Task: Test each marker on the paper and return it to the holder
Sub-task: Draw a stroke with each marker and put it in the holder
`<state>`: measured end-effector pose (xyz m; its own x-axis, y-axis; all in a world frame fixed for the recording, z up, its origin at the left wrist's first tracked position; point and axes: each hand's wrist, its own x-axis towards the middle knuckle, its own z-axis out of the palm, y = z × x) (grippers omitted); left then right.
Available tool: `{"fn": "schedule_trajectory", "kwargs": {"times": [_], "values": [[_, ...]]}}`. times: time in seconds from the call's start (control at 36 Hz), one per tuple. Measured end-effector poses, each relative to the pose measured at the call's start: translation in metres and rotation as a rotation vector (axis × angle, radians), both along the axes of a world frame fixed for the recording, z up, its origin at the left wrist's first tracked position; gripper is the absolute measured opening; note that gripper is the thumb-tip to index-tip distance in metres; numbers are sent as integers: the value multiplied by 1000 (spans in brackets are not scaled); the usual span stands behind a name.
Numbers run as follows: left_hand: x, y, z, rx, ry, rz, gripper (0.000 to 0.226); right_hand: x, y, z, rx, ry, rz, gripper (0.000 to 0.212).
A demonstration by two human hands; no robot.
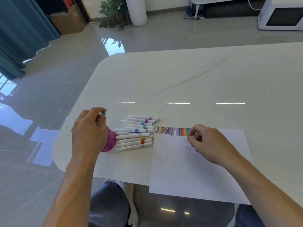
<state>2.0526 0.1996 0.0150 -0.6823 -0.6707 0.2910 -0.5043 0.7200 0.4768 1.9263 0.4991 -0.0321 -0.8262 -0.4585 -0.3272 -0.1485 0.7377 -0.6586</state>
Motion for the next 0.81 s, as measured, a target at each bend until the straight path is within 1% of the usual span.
{"fn": "schedule_trajectory", "kwargs": {"times": [0.08,0.25,0.36,0.47,0.56,0.64,0.69,0.81], "values": [[0,0,-3,11,-95,36,19,0,-1,-1,19,-4,5,7],[-1,-2,-6,20,-197,103,19,-1,-2,-5,52,-5,27,6],[-3,-2,-6,1,-204,130,18,-1,-2,-8,75,7,39,7],[-4,2,-6,-10,-138,120,21,-2,-2,-10,93,13,47,7],[-7,9,-3,-68,-39,44,24,-2,-2,-11,96,22,50,7],[-11,21,-2,-89,11,-111,23,-2,-2,-11,100,27,56,8],[-15,30,-5,-76,-31,-221,24,-3,-2,-11,101,28,57,7],[-23,48,-18,-20,-221,-400,19,-3,-1,-14,109,31,59,7]]}}
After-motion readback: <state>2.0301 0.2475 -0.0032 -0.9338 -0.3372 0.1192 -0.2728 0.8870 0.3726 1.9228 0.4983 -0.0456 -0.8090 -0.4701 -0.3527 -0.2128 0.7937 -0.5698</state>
